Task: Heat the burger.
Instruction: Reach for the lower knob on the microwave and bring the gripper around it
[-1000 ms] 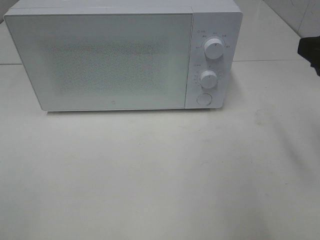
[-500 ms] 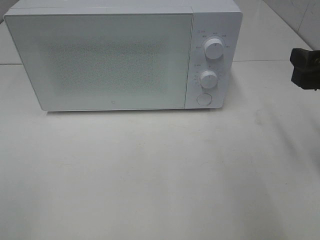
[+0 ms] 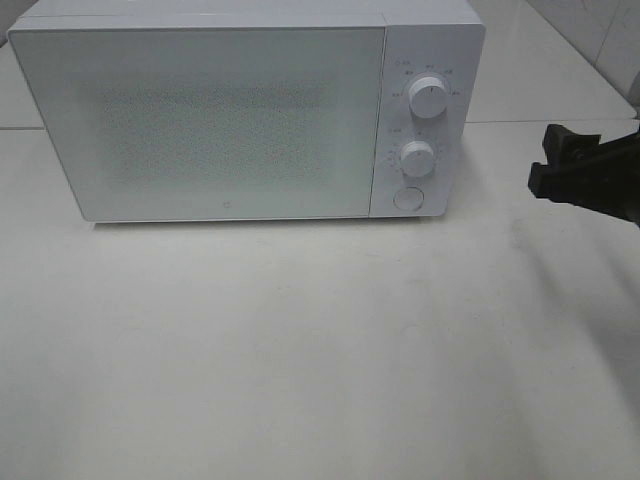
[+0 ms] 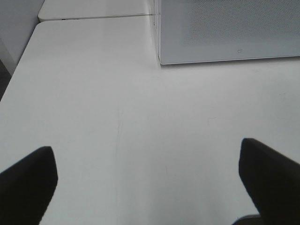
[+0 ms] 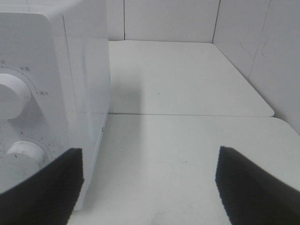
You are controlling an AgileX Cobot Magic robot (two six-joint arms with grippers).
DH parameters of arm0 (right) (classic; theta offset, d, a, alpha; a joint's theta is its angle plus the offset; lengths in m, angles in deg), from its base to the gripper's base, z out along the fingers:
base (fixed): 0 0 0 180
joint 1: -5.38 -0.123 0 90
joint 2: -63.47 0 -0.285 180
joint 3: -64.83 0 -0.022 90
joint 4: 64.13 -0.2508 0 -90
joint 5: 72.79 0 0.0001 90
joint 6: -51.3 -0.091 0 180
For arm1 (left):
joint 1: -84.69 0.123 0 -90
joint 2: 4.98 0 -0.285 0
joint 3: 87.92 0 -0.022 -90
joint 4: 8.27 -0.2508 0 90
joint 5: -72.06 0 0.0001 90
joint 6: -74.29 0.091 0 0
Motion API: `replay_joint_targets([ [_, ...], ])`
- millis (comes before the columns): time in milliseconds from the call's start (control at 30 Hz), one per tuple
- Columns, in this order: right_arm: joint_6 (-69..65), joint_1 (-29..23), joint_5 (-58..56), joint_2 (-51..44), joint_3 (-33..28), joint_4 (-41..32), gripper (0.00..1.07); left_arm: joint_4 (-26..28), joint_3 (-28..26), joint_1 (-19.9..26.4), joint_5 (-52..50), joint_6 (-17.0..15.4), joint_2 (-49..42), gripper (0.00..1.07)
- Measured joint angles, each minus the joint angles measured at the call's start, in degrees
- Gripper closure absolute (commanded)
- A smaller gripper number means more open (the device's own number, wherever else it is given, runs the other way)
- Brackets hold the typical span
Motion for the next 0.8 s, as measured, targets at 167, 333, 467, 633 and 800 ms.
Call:
replay_joint_targets([
  [167,0.2,-6.7,6.5,4.2,0.1,-5.7,0.31,0.0,0.0,0.0,0.0,0.0,0.0,0.09],
  [333,0.2,-15.4,8.0,9.5,1.0,-15.9,0.32,0.0,0.0,0.0,0.0,0.0,0.0,0.09],
  [467,0.6,-18.6,8.4,12.7,3.2,-17.8,0.32,0.0,0.0,0.0,0.0,0.0,0.0,0.09],
  [633,0.6,-20.2,8.5,17.4,7.1,-18.2,0.32,0.0,0.0,0.0,0.0,0.0,0.0,0.09],
  [800,0.2,-20.2,8.5,19.7,10.0,-18.1,0.32,0.0,0.0,0.0,0.0,0.0,0.0,0.09],
])
